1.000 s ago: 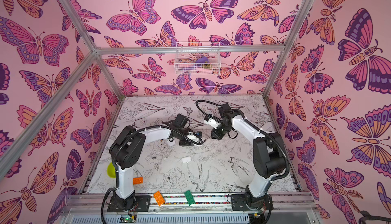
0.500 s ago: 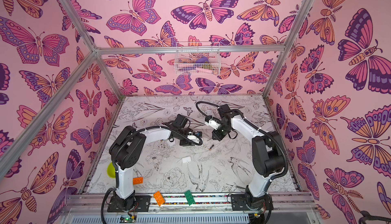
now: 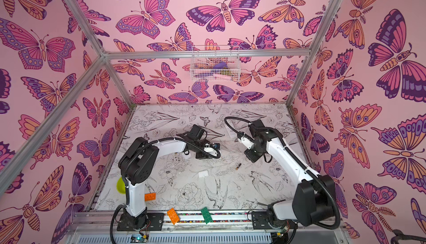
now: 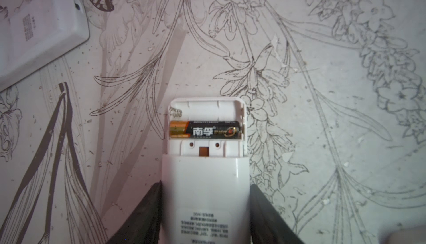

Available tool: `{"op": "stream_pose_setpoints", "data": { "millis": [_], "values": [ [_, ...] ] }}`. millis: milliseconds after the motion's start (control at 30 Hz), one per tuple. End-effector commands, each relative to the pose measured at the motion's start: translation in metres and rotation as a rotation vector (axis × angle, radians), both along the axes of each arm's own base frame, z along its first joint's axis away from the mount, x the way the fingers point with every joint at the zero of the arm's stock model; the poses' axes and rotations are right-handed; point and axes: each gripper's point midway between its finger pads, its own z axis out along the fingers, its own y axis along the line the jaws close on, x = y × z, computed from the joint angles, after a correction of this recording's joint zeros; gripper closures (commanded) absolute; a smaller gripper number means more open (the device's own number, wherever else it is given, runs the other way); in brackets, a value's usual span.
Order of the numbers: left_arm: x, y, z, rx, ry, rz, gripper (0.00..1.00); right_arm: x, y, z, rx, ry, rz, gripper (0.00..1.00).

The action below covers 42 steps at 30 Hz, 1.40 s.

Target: Unload the batteries from the remote control

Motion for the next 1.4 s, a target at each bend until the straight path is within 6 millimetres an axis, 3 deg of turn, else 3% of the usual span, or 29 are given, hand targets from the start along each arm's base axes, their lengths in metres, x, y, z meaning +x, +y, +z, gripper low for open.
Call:
{"op": "stream_pose_setpoints", "data": {
  "millis": [0,300,533,900,1000,1133,1367],
  "values": [
    [-0.015,0.009,-0.015,0.047,0.061,0.007,0.50,-0.036,-0.011,-0.009,-0.043,0.078,0.027,1.00],
    [-0.015,0.007,-0.011,0.044,0.045,-0.006,0.50,-0.050,0.001,-0.023,-0.004,0.117,0.104,1.00],
    [-0.015,0.005,-0.011,0.044,0.044,-0.007,0.50,-0.054,-0.005,-0.039,-0.034,0.105,0.097,1.00],
    [-0.016,0.003,-0.011,0.044,0.044,-0.011,0.50,-0.053,-0.007,-0.043,-0.041,0.086,0.089,1.00],
    [-0.016,0.003,-0.011,0.045,0.044,-0.011,0.50,-0.048,-0.006,-0.036,-0.031,0.057,0.088,1.00],
    [-0.016,0.002,-0.008,0.035,0.047,-0.010,0.50,-0.042,0.002,-0.008,0.022,0.014,0.087,1.00],
    [-0.016,-0.002,0.004,0.019,0.061,0.007,0.29,-0.025,0.022,0.014,0.140,-0.011,0.049,1.00]
  ]
}}
